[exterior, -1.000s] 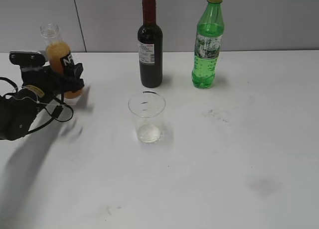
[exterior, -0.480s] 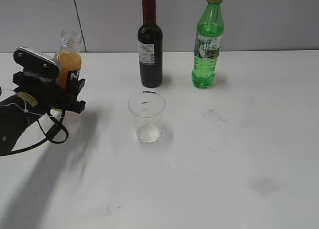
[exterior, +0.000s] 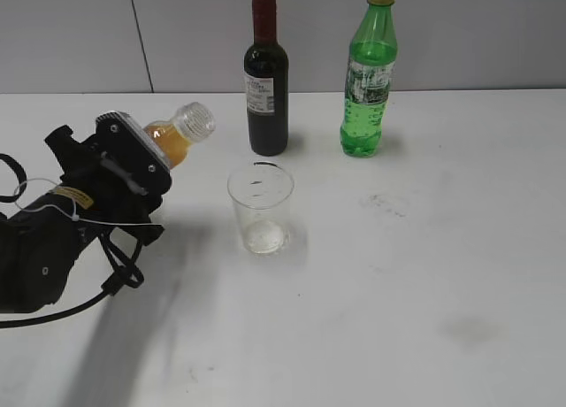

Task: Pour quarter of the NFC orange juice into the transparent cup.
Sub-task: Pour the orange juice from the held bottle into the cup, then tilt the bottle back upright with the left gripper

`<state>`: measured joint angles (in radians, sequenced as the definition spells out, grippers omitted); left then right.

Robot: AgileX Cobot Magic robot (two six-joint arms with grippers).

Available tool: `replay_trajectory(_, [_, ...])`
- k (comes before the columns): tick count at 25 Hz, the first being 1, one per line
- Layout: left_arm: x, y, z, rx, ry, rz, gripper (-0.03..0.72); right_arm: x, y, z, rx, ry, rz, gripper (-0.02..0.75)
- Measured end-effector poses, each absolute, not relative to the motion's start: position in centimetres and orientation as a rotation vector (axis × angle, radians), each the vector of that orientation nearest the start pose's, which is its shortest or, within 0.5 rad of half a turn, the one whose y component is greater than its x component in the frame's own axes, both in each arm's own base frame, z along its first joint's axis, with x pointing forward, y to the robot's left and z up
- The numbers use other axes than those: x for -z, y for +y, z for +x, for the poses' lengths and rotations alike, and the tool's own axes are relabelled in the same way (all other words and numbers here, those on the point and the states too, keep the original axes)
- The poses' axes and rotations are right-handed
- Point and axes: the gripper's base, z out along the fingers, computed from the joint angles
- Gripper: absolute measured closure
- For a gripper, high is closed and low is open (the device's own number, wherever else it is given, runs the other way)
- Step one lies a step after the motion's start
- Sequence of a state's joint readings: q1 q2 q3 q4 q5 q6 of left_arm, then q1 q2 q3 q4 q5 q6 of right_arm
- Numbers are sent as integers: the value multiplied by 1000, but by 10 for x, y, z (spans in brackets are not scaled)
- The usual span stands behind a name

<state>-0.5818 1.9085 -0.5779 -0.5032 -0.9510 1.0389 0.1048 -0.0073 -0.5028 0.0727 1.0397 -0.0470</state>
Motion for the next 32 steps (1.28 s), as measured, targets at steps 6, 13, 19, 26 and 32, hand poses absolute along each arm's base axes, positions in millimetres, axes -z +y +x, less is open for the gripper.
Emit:
replay_trajectory(6, [-117,-147,271,-630,1642,1071,223,-280,5,-6,-123,2007,-156,186])
replay_trajectory(13, [-131,-153,266,-724,1540,1162,223,-280,5,-6,-123,2007,-156,186])
replay_trajectory(19, [-133,-155,265,-795,1487,1252,223,-280,5,-6,-124,2007,-155,186])
replay_trajectory(26, [-137,-158,269,-815,1477,1263,223,-280,5,-6,-123,2007,-156,186])
replay_trajectory(32, [-140,-161,273,-864,1430,1310,223,-280,5,-6,-124,2007,-156,186])
